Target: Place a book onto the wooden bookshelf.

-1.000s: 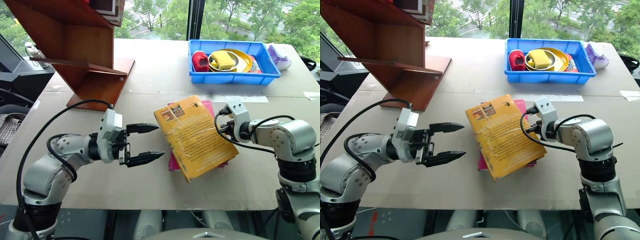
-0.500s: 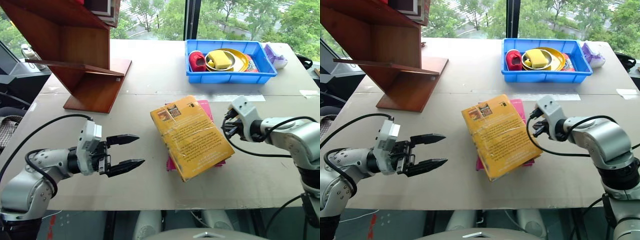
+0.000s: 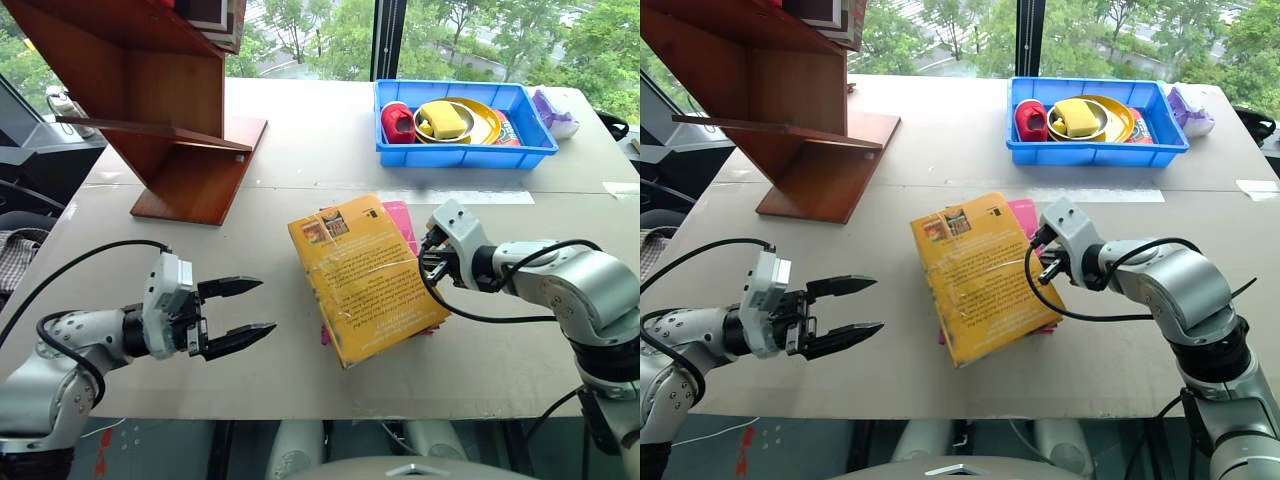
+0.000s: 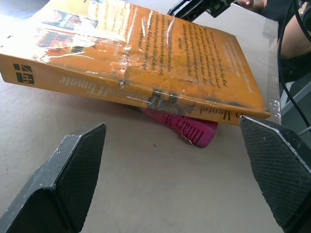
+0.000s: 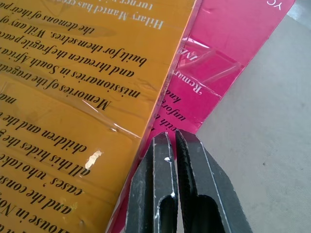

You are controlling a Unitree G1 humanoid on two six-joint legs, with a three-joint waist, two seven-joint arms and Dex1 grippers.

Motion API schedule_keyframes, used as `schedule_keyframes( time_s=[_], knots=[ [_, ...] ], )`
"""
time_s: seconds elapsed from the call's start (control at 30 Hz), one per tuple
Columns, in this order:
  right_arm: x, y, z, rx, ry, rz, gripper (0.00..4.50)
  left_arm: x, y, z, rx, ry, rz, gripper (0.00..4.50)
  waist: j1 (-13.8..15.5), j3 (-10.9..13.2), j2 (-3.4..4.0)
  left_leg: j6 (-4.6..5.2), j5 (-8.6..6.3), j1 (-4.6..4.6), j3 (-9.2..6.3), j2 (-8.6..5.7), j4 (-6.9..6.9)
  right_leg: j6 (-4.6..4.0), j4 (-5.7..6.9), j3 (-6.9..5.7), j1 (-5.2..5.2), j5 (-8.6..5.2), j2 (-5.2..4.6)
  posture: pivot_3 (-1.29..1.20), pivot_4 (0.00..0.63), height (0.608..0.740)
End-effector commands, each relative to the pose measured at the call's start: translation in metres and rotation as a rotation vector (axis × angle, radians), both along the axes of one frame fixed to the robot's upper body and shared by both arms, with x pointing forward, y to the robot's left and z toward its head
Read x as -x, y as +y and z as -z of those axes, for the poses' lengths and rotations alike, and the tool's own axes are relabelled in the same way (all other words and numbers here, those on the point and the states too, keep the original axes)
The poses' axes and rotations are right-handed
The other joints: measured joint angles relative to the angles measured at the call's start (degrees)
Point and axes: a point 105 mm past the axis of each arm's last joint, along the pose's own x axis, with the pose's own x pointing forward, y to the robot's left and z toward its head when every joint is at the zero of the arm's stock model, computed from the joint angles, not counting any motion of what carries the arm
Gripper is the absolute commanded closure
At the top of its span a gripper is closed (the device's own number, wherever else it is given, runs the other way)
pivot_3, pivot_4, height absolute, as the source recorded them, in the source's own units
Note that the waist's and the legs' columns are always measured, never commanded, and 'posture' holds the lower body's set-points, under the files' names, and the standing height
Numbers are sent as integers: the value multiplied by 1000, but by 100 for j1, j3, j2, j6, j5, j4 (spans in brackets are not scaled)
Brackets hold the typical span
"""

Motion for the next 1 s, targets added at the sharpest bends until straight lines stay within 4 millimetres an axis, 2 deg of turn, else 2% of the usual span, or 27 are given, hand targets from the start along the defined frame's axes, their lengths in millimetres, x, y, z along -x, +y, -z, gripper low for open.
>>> schedule_keyframes(
  time_s=[0.03, 0.17, 0.23, 0.27, 0.33, 0.43, 0.5, 0.6, 0.7, 0.8, 1.0],
  knots=[
    [2, 6, -18, -22, -67, -29, 4481, -4, -1, 0, 6, -15, 4, 0, -1, 0, -1, 0, 0, 0, -1, 0, 0, 0, 0, 0, 0, 0, 0, 0, 150, 740],
    [6, 8, -20, -58, -102, -48, 4481, -8, 2, 5, 49, 49, -40, 0, -4, 0, 0, 0, 0, -1, 0, 0, 0, 0, 0, 0, 0, 0, 0, 0, 150, 740],
    [10, 5, -29, -162, -157, -70, 4481, -13, 2, 5, 100, 98, -81, 0, 16, -1, -2, 0, 0, -3, -6, 0, -1, 1, -1, -4, 0, 0, 0, 0, 150, 740],
    [14, 0, -39, -205, -250, -103, 4481, -14, 0, 4, 145, 154, -96, 0, 23, -1, -2, 0, 0, -5, -6, 0, -1, 1, -2, -5, 0, 0, 0, 0, 150, 740],
    [30, -12, -43, -249, -278, -196, 4481, -15, -1, 3, 208, 248, -108, 0, 89, -1, -3, 0, 0, -9, -9, -2, -2, 2, -3, -7, 1, 1, -3, 0, 150, 740],
    [50, -51, -43, -268, -281, -205, 3605, -15, -3, -3, 332, 436, -107, 0, 135, -2, -5, 2, -1, -7, -13, -6, 0, 7, -8, -11, 9, 0, -7, 0, 150, 740],
    [68, -70, -50, -292, -303, -252, 2667, -16, -2, -4, 386, 568, -114, 0, 135, -3, -8, 2, -1, -2, -13, -6, 2, 7, -4, -11, 11, 0, -4, 0, 150, 740],
    [88, -86, -62, -290, -352, -314, 1518, -22, 0, 1, 416, 725, -159, 0, 113, -4, -6, 2, -1, 12, -16, -2, 3, 6, 3, -8, 19, -1, 9, 0, 150, 740],
    [110, -94, -67, -273, -348, -400, 66, -33, -4, 7, 469, 878, -176, 0, 107, -4, -6, 1, 0, 34, -16, -3, 4, 11, 7, -7, 38, -4, 19, 0, 150, 740],
    [121, -94, -68, -263, -318, -452, 14, -46, -13, 15, 470, 968, -196, 0, 118, -3, -10, 1, -1, 100, -16, -5, -1, 19, -2, -9, 107, -13, 17, 0, 150, 740],
    [122, -89, -68, -256, -328, -469, 14, -68, -38, 23, 490, 1049, -181, 0, 143, -8, -21, 0, -1, 106, -15, -12, 7, 2, -1, -6, 118, -1, 6, 0, 150, 740]
  ],
)
